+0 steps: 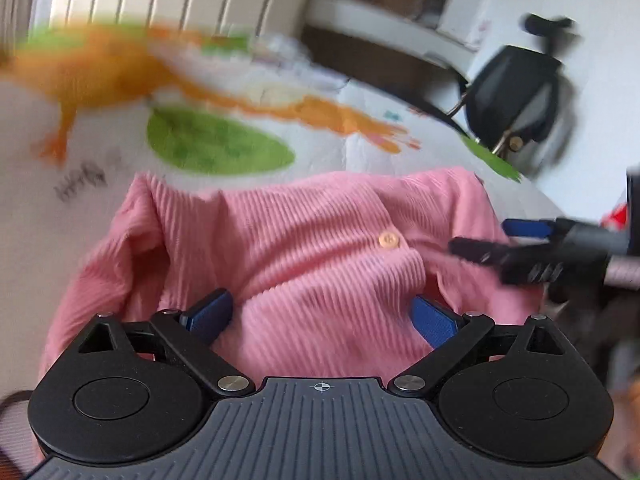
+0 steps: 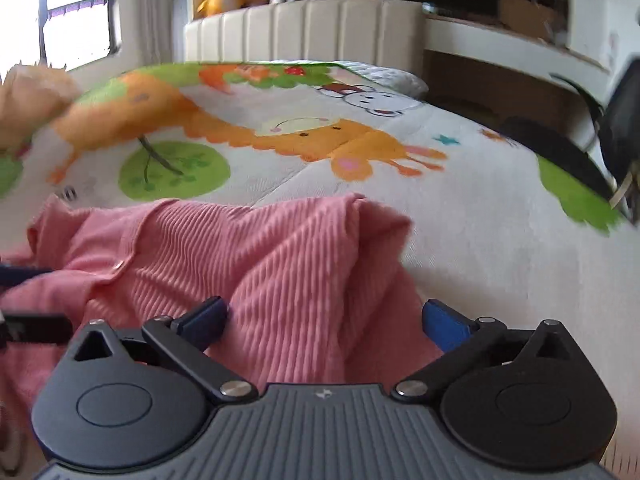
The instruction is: Fold clothes
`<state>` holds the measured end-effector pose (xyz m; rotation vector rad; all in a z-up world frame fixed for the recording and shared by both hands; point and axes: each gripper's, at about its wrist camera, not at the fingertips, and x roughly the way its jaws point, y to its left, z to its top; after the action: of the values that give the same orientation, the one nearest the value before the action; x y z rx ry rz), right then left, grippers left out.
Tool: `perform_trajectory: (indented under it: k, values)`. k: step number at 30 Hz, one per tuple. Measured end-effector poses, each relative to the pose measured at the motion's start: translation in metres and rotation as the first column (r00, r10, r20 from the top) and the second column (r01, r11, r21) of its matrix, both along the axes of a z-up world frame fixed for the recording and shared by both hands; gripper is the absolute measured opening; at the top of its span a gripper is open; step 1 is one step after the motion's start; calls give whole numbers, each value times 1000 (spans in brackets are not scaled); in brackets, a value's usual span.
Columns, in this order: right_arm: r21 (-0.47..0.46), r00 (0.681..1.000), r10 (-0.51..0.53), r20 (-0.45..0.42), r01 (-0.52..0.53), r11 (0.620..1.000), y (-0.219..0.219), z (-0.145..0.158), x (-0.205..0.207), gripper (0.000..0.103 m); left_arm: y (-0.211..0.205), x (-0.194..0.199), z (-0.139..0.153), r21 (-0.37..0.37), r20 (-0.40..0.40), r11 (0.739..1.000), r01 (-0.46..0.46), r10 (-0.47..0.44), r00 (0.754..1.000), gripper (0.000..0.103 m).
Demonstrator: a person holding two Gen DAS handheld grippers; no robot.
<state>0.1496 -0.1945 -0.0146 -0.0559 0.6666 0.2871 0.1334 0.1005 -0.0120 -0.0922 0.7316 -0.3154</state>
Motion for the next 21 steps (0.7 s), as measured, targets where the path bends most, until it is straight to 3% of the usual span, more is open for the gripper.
perform_trajectory:
  k: [1, 3, 6, 9, 14, 16, 19, 21]
  values:
    - [16, 1000, 8, 25, -8, 1000, -3, 6, -10, 103, 2, -8, 6, -2, -1, 1000, -25, 25, 1000, 99]
    - [34, 998, 26, 65, -28, 999, -7, 16, -26, 103, 10, -24, 21, -86, 28, 996, -31, 34, 999, 100]
    - [-29, 996, 65, 60, -64, 998, 1, 7, -33, 103, 14, -39, 24, -184, 47, 983, -8, 17, 999, 101]
    - [-177, 998, 59, 23, -54, 983, 17, -17, -31, 103, 11, -34, 0, -154, -23, 987, -49, 46, 999, 101]
    - [-226, 994, 91, 67, -73, 971, 22, -18, -37, 103, 1, -39, -11, -87, 33, 995, -49, 52, 998, 103]
    - [-182, 996, 87, 35, -79, 980, 15, -18, -32, 103, 3, -40, -11, -94, 35, 994, -51, 54, 998, 103]
    - [-14, 998, 40, -47, -40, 999, 0, -14, -24, 103, 10, -42, -11, -134, 39, 990, -53, 59, 998, 103]
    - [34, 997, 76, -3, -76, 997, 5, -8, -31, 103, 11, -40, -13, -149, 42, 987, -53, 60, 997, 103]
